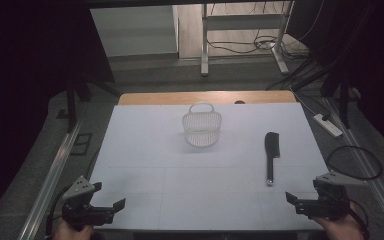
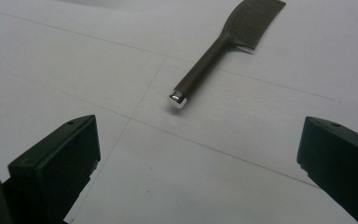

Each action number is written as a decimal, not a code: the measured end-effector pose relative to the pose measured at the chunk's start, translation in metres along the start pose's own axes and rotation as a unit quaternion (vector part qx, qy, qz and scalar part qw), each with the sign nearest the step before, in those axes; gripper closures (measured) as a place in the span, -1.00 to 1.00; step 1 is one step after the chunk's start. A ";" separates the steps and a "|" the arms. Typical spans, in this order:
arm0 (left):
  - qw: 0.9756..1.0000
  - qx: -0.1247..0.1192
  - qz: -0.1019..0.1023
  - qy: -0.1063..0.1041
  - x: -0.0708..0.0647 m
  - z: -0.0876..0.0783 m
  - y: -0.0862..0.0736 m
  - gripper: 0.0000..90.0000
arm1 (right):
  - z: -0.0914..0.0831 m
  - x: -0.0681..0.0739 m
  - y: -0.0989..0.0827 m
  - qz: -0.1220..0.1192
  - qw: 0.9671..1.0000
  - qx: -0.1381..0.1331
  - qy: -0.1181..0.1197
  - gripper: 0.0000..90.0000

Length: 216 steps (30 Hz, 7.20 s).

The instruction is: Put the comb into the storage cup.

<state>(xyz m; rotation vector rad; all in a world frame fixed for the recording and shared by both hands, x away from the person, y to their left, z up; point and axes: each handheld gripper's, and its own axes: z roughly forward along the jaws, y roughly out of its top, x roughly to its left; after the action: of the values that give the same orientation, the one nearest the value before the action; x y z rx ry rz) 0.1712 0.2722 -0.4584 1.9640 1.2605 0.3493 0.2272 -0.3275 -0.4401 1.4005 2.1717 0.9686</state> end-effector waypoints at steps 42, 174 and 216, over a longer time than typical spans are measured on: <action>1.000 -0.007 -0.003 -0.011 0.002 -0.002 -0.002 -1.00 | 0.008 0.006 0.009 -0.037 0.999 0.018 0.019 -1.00; 0.999 -0.015 -0.018 -0.030 0.007 -0.002 -0.002 -1.00 | 0.131 0.008 0.109 -0.102 0.980 0.152 0.071 0.99; 0.999 -0.017 -0.016 -0.033 0.007 -0.002 -0.002 -1.00 | 0.147 -0.007 0.066 -0.085 0.970 0.218 0.062 0.99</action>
<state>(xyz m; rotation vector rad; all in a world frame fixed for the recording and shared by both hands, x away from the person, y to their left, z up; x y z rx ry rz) 0.1720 0.2796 -0.4597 1.9092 1.2347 0.2846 0.3659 -0.2655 -0.4943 1.3267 2.6654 0.5471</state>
